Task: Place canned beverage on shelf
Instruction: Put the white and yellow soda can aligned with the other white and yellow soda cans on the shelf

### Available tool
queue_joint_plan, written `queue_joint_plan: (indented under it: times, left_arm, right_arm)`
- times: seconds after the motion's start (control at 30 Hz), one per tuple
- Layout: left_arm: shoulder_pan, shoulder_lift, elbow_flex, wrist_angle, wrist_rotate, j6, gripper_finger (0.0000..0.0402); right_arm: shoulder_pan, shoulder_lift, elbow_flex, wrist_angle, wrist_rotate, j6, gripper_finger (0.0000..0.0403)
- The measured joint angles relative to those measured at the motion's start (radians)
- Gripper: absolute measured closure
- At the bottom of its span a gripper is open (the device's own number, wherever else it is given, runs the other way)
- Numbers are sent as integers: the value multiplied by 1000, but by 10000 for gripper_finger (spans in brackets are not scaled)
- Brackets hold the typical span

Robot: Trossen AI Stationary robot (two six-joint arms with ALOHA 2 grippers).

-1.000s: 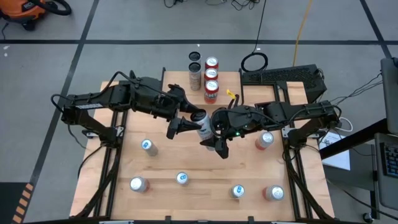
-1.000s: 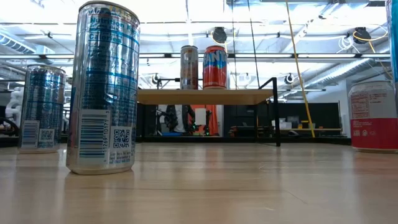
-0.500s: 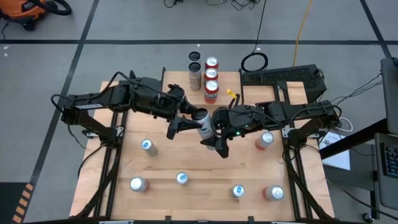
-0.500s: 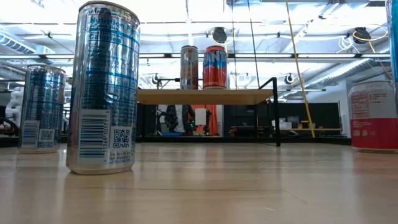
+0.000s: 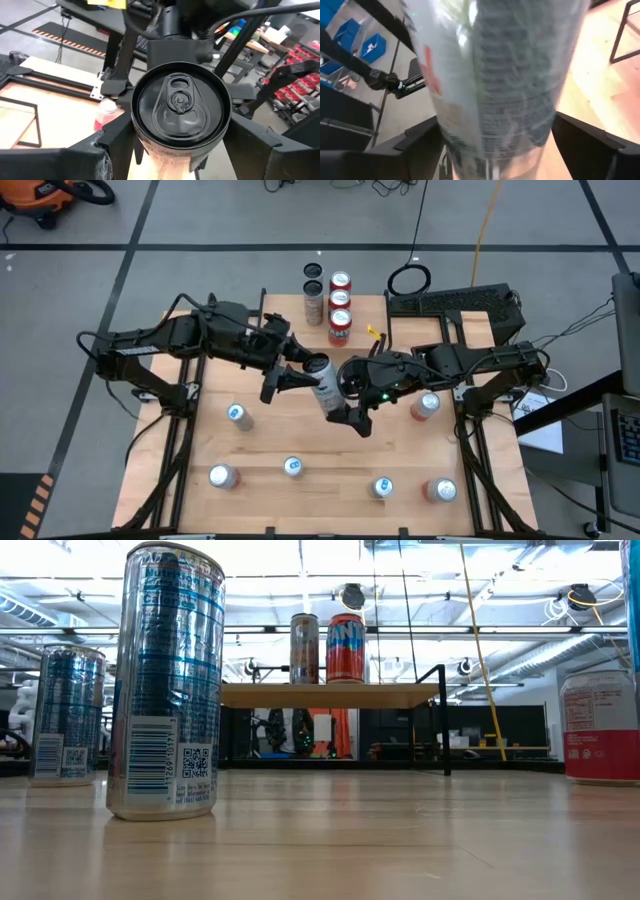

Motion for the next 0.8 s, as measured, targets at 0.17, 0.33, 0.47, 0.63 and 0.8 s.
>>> queue_joint_plan:
  times: [0.17, 0.33, 0.47, 0.63, 0.8]
  left_arm:
    - [8, -17, 0, -21, 3, 5, 148]
    - [14, -38, 0, -38, 5, 25, 149]
    - [24, -49, 0, -44, 11, 41, 149]
    - [58, -62, 0, -63, 10, 104, 149]
    - [119, -63, 0, -119, 23, 183, 149]
  right_arm:
    - [0, -1, 0, -41, -48, 15, 60]
    - [1, -4, 0, -101, -70, 15, 60]
    - [2, -4, 0, -154, -70, 15, 60]
    - [5, -4, -1, -201, -113, 22, 60]
    - [41, -4, -1, -203, -153, 50, 60]
